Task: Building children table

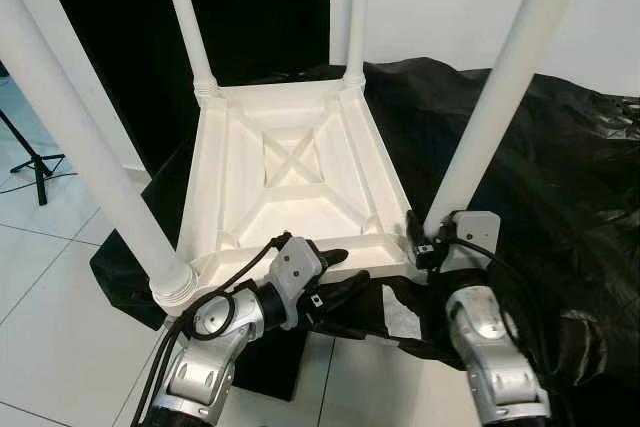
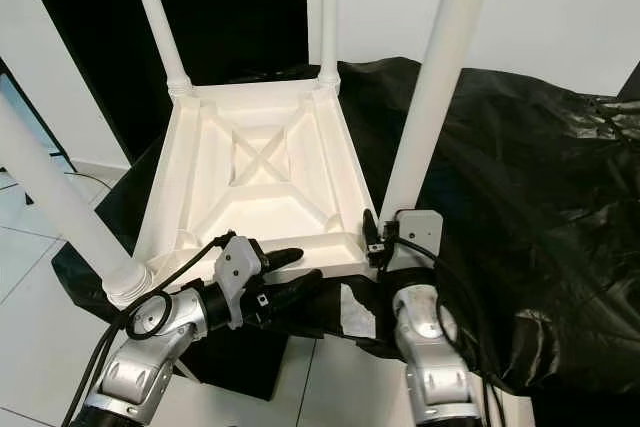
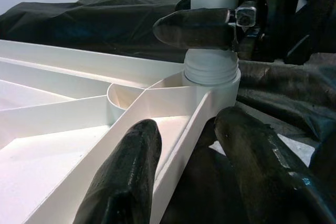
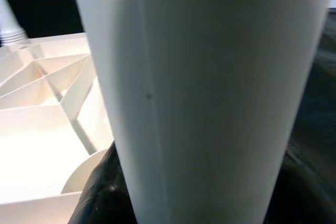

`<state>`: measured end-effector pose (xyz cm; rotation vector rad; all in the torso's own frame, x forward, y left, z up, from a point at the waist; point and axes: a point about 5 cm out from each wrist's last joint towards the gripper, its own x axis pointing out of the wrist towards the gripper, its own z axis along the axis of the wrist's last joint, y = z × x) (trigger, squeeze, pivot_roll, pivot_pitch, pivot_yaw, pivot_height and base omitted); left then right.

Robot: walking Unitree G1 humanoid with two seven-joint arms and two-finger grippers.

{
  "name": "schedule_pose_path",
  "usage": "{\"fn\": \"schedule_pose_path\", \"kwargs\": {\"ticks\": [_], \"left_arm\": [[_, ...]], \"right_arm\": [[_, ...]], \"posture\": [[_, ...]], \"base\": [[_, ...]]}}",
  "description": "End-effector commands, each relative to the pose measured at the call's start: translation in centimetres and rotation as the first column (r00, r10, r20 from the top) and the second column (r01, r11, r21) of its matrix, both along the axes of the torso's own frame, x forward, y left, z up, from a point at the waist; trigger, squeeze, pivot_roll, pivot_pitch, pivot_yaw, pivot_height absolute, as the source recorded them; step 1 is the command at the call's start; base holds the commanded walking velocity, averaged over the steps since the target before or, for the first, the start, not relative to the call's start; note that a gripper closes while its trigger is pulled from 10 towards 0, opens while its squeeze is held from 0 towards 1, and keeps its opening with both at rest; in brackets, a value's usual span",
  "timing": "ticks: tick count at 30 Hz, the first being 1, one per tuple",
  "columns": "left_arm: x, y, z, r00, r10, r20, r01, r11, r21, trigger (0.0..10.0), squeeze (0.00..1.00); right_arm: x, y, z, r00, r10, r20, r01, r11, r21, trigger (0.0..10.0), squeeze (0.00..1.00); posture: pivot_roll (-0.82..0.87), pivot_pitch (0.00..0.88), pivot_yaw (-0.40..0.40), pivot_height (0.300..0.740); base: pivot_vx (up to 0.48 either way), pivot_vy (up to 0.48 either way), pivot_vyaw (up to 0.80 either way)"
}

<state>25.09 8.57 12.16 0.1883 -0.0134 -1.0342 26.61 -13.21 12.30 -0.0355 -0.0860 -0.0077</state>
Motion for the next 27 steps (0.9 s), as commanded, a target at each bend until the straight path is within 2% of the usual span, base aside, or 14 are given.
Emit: {"fn": "schedule_pose_path", "kwargs": {"ticks": [1,5,6,7,8,11,12,16,19,23,25,26,27], "left_arm": [[0.0,0.0,0.0,0.999,0.046,0.000,-0.046,0.999,-0.004,10.0,0.00],[0.0,-0.2,0.0,0.999,0.042,0.000,-0.042,0.999,-0.004,10.0,0.00],[0.0,-0.2,0.0,0.999,0.041,0.000,-0.041,0.999,-0.004,10.0,0.00],[0.0,-0.2,0.0,0.999,0.040,0.000,-0.040,0.999,-0.005,10.0,0.00],[0.0,-0.3,0.0,0.999,0.040,0.001,-0.040,0.999,-0.004,10.0,0.00],[0.0,-0.3,0.1,0.999,0.039,0.001,-0.039,0.999,-0.004,10.0,0.00],[0.0,-0.2,0.1,0.999,0.033,0.003,-0.033,0.999,0.000,10.0,0.00],[0.0,-0.2,0.1,1.000,0.027,0.005,-0.027,1.000,0.005,10.0,0.00],[0.0,0.0,0.2,1.000,0.018,0.006,-0.018,1.000,0.013,10.0,0.00],[0.0,0.1,0.2,1.000,0.015,0.007,-0.015,1.000,0.016,10.0,0.00],[0.1,0.1,0.2,1.000,0.014,0.009,-0.014,1.000,0.020,10.0,0.00],[0.1,0.1,0.2,1.000,0.014,0.009,-0.014,1.000,0.020,10.0,0.00],[0.1,0.2,0.3,1.000,0.014,0.010,-0.014,1.000,0.021,10.0,0.00]], "right_arm": [[-0.4,-0.1,-1.6,0.996,-0.023,-0.083,0.023,1.000,-0.003,10.0,0.00],[-0.4,-0.2,-1.3,0.997,-0.026,-0.072,0.025,1.000,-0.012,10.0,0.00],[-0.4,-0.1,-1.2,0.998,-0.014,-0.060,0.013,1.000,-0.012,10.0,0.55],[-0.5,-0.2,-1.1,0.999,-0.005,-0.052,0.005,1.000,-0.011,10.0,0.55],[-0.5,-0.3,-0.9,0.999,0.018,-0.040,-0.018,1.000,-0.017,10.0,1.00],[-0.6,-0.5,-0.8,0.999,0.041,-0.030,-0.041,0.999,-0.011,10.0,1.00],[-0.7,-1.2,-0.5,0.995,0.100,-0.015,-0.100,0.995,-0.024,10.0,1.00],[-0.8,-2.1,-0.3,0.983,0.183,-0.003,-0.183,0.983,-0.036,10.0,1.00],[-1.1,-3.2,-0.2,0.946,0.323,-0.008,-0.323,0.945,-0.053,10.0,1.00],[-1.1,-3.7,-0.2,0.920,0.391,-0.027,-0.392,0.916,-0.081,10.0,1.00],[-0.7,-4.1,-0.1,0.874,0.482,-0.053,-0.485,0.868,-0.104,10.0,1.00],[-0.7,-4.1,-0.1,0.874,0.482,-0.053,-0.485,0.868,-0.104,10.0,1.00],[-0.3,-4.2,0.1,0.850,0.523,-0.068,-0.527,0.842,-0.117,10.0,0.97]], "posture": [[-0.02,0.000,-0.013,0.740],[-0.02,0.000,-0.016,0.740],[-0.02,0.000,-0.013,0.740],[-0.02,0.000,-0.012,0.740],[-0.02,0.000,-0.013,0.740],[-0.02,0.000,-0.013,0.740],[-0.02,0.000,-0.012,0.740],[-0.02,0.000,-0.011,0.740],[-0.02,0.000,-0.007,0.740],[-0.02,0.000,-0.002,0.740],[-0.02,0.000,0.000,0.740],[-0.02,0.000,0.000,0.740],[-0.02,0.000,0.000,0.740]], "base": [[0.000,0.000,0.00],[0.000,0.000,0.00],[0.000,0.000,0.00],[0.000,0.000,0.00],[0.000,0.000,0.00],[0.000,0.000,0.00],[0.000,0.000,0.00],[0.000,0.000,0.00],[0.000,0.000,0.00],[0.000,0.000,0.00],[0.000,0.000,0.00],[0.000,0.000,0.00],[0.000,0.000,0.00]]}}
